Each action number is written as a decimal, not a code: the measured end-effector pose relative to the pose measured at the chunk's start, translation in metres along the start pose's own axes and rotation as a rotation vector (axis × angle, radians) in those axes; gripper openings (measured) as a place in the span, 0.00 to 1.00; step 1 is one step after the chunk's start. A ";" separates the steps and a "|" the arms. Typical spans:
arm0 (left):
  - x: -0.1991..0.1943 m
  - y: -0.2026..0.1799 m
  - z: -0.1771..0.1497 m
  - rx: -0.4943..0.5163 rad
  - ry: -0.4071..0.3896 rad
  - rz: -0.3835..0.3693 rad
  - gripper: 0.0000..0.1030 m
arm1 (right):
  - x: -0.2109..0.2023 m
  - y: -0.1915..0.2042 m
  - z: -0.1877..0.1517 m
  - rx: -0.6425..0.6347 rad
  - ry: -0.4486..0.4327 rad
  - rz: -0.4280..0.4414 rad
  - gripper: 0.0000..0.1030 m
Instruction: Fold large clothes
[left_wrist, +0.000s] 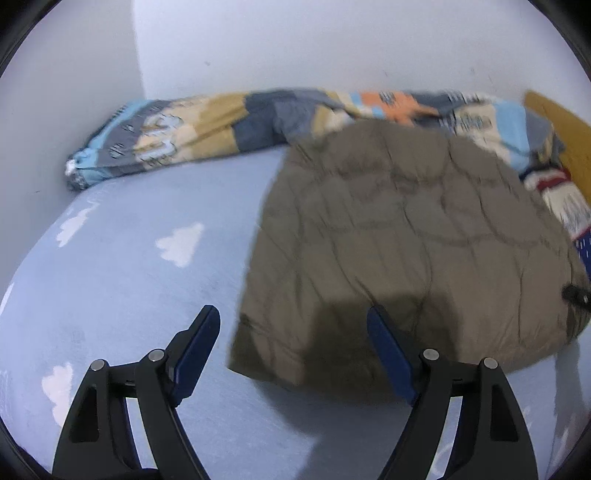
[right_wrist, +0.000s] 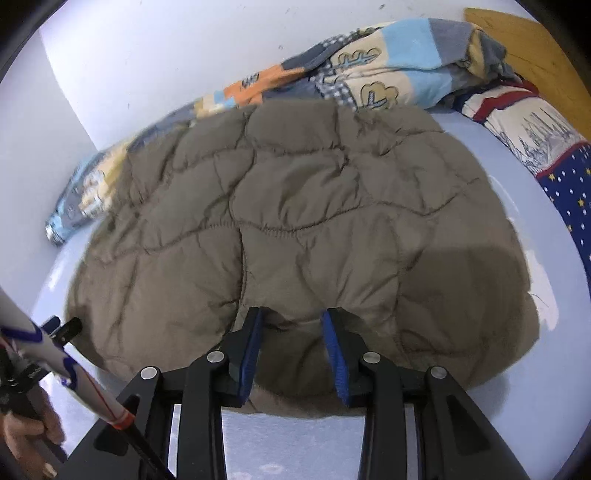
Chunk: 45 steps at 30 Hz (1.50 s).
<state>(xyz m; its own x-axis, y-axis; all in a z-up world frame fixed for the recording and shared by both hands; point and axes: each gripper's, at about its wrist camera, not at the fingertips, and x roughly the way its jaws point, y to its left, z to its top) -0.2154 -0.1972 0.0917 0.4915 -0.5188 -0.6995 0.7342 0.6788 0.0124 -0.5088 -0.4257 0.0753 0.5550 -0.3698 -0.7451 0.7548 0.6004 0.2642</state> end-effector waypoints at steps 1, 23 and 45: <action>-0.002 0.002 0.002 -0.008 -0.007 0.004 0.79 | -0.005 -0.002 0.001 0.008 -0.010 0.000 0.37; 0.023 0.003 -0.011 0.033 0.104 0.070 0.79 | 0.004 -0.035 -0.004 0.117 0.061 -0.038 0.49; 0.020 -0.020 -0.016 0.148 0.043 0.178 0.79 | 0.008 -0.024 -0.007 0.035 0.061 -0.056 0.63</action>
<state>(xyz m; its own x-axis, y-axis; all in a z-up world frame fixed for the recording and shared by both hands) -0.2276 -0.2127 0.0657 0.6010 -0.3732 -0.7067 0.7004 0.6720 0.2408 -0.5246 -0.4381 0.0587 0.4904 -0.3574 -0.7949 0.7962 0.5547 0.2417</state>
